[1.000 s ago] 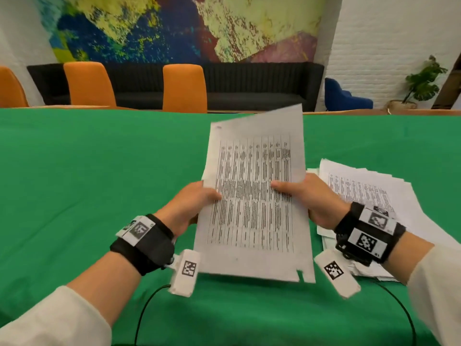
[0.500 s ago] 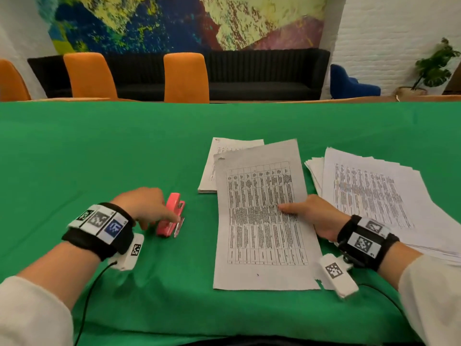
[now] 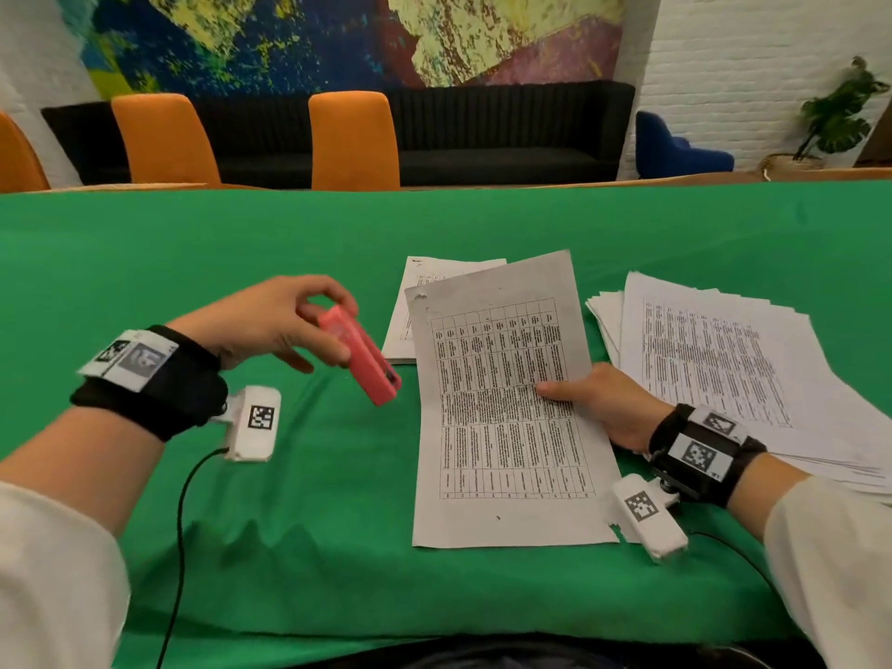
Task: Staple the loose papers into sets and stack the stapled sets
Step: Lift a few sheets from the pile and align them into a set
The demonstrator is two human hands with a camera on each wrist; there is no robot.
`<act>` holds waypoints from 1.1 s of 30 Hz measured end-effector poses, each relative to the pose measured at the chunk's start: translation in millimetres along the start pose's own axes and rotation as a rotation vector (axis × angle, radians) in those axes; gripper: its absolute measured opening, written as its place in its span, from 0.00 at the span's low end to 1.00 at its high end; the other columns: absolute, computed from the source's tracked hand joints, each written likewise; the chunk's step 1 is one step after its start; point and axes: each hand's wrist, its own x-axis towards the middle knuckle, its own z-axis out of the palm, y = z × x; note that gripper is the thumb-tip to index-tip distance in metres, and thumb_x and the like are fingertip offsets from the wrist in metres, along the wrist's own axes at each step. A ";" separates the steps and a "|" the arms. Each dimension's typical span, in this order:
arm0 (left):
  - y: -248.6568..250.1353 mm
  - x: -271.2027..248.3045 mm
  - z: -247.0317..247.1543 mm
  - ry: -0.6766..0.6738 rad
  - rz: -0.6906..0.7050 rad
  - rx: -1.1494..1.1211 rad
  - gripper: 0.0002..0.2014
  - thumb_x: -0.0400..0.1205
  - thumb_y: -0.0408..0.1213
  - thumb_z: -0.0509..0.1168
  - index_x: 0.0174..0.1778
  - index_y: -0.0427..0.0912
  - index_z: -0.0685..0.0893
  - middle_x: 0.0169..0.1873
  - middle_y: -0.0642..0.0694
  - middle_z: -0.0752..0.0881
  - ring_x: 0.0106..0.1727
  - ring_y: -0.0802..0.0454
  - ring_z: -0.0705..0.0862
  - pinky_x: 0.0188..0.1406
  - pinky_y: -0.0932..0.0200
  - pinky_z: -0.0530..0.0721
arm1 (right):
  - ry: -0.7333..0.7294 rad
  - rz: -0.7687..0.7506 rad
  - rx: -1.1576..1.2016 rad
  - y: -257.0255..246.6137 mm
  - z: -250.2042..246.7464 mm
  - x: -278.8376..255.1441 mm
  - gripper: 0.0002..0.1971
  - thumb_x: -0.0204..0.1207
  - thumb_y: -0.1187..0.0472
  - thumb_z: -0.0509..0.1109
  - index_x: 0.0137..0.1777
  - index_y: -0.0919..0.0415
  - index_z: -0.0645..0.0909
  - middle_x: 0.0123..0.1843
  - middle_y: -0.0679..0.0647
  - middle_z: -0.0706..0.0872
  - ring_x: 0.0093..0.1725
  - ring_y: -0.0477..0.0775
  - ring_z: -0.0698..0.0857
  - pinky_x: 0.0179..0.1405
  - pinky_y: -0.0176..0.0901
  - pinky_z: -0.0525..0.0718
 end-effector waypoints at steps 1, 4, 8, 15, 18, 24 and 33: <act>-1.1 2.8 -0.5 0.034 0.031 -0.139 0.27 0.65 0.33 0.85 0.58 0.45 0.83 0.47 0.41 0.95 0.45 0.47 0.93 0.50 0.42 0.91 | 0.002 -0.002 0.001 0.5 0.0 0.1 0.20 0.79 0.60 0.77 0.68 0.66 0.85 0.61 0.65 0.93 0.61 0.69 0.92 0.69 0.71 0.86; -16.4 15.9 19.0 0.077 0.114 -0.769 0.32 0.61 0.45 0.89 0.60 0.48 0.86 0.53 0.46 0.89 0.57 0.47 0.88 0.57 0.42 0.90 | 0.003 -0.011 0.001 1.5 0.4 0.0 0.18 0.80 0.61 0.76 0.68 0.66 0.85 0.61 0.64 0.93 0.61 0.68 0.92 0.69 0.71 0.85; -20.1 41.3 78.3 0.273 -0.002 -1.514 0.16 0.78 0.49 0.75 0.55 0.46 0.82 0.46 0.45 0.84 0.52 0.46 0.84 0.62 0.47 0.83 | -0.002 -0.037 -0.008 2.8 0.7 -0.4 0.16 0.81 0.62 0.75 0.67 0.65 0.86 0.60 0.63 0.93 0.61 0.66 0.93 0.69 0.69 0.86; 14.1 81.5 92.0 0.573 -0.023 -1.263 0.13 0.81 0.36 0.67 0.60 0.42 0.77 0.37 0.48 0.81 0.36 0.51 0.83 0.37 0.54 0.87 | -0.017 -0.054 0.004 4.0 -1.3 0.0 0.17 0.80 0.62 0.76 0.67 0.65 0.86 0.60 0.63 0.93 0.60 0.66 0.93 0.69 0.69 0.86; 41.7 96.1 71.8 0.701 0.160 -0.940 0.22 0.79 0.36 0.66 0.70 0.43 0.74 0.45 0.50 0.80 0.45 0.52 0.80 0.46 0.52 0.84 | -0.021 -0.062 0.002 3.4 -0.7 -0.4 0.20 0.75 0.59 0.78 0.66 0.63 0.87 0.60 0.62 0.94 0.60 0.65 0.93 0.69 0.68 0.86; 63.7 126.2 75.7 0.717 0.215 -0.584 0.15 0.78 0.42 0.65 0.59 0.43 0.78 0.44 0.48 0.79 0.41 0.53 0.76 0.39 0.56 0.79 | -0.022 -0.077 -0.031 3.0 0.8 -1.7 0.13 0.83 0.64 0.74 0.65 0.63 0.88 0.59 0.59 0.94 0.58 0.62 0.94 0.67 0.63 0.88; 35.3 146.8 101.1 0.652 0.132 -0.329 0.18 0.84 0.58 0.64 0.59 0.49 0.82 0.46 0.50 0.84 0.44 0.52 0.82 0.47 0.50 0.82 | -0.026 -0.074 -0.034 5.9 -1.3 2.3 0.15 0.82 0.64 0.75 0.67 0.64 0.87 0.61 0.60 0.94 0.61 0.64 0.93 0.70 0.66 0.86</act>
